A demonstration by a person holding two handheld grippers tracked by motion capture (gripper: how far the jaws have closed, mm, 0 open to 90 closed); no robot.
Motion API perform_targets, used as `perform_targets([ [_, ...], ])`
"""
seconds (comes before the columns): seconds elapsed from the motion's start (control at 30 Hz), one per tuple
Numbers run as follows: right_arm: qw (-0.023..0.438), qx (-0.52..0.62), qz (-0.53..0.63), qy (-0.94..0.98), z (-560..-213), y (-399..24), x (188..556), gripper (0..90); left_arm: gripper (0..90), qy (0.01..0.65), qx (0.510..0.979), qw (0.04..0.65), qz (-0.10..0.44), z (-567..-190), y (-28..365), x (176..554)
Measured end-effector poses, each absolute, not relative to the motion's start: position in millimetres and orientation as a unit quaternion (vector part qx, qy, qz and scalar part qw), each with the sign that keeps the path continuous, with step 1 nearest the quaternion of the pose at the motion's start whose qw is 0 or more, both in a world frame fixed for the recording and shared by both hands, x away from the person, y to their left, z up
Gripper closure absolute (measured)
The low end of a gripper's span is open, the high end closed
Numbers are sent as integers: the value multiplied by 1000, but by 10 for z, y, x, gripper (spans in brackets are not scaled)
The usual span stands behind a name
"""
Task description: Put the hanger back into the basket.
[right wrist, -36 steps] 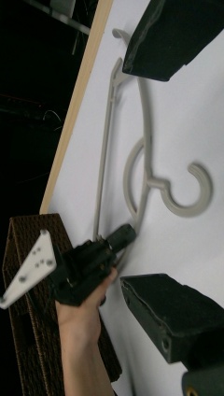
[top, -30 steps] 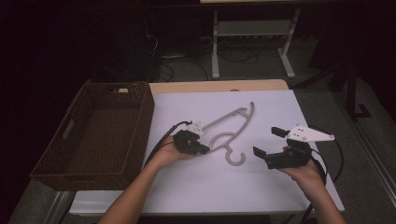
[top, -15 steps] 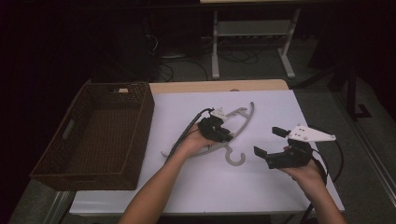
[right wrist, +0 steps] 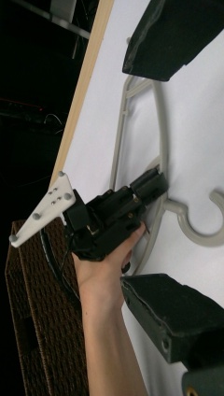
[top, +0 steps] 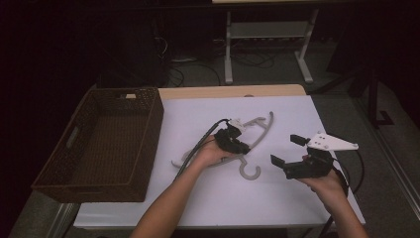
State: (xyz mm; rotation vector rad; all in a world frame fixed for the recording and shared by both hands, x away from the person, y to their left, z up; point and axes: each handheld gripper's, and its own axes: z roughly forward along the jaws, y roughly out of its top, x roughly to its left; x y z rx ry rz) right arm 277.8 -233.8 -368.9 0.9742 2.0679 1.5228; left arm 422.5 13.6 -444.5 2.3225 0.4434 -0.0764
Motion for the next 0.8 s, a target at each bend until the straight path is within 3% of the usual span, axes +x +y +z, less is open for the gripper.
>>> perform_targets([
  [0.33, 193, 352, 542, 739, -3693, -2323, 2773, 3, 800, 123, 916, 377, -54, -4454, 67, 3831],
  [0.47, 192, 350, 541, 740, -3695, -2313, 2774, 3, 749, 120, 916, 378, -55, -4443, 91, 3800],
  [0.67, 195, 349, 540, 740, -3702, -2326, 2781, 3, 712, 132, 902, 411, -24, -4152, 512, 3761],
  [0.8, 195, 348, 539, 742, -3707, -2315, 2780, 3, 689, 136, 906, 401, -14, -4111, 761, 3695],
])
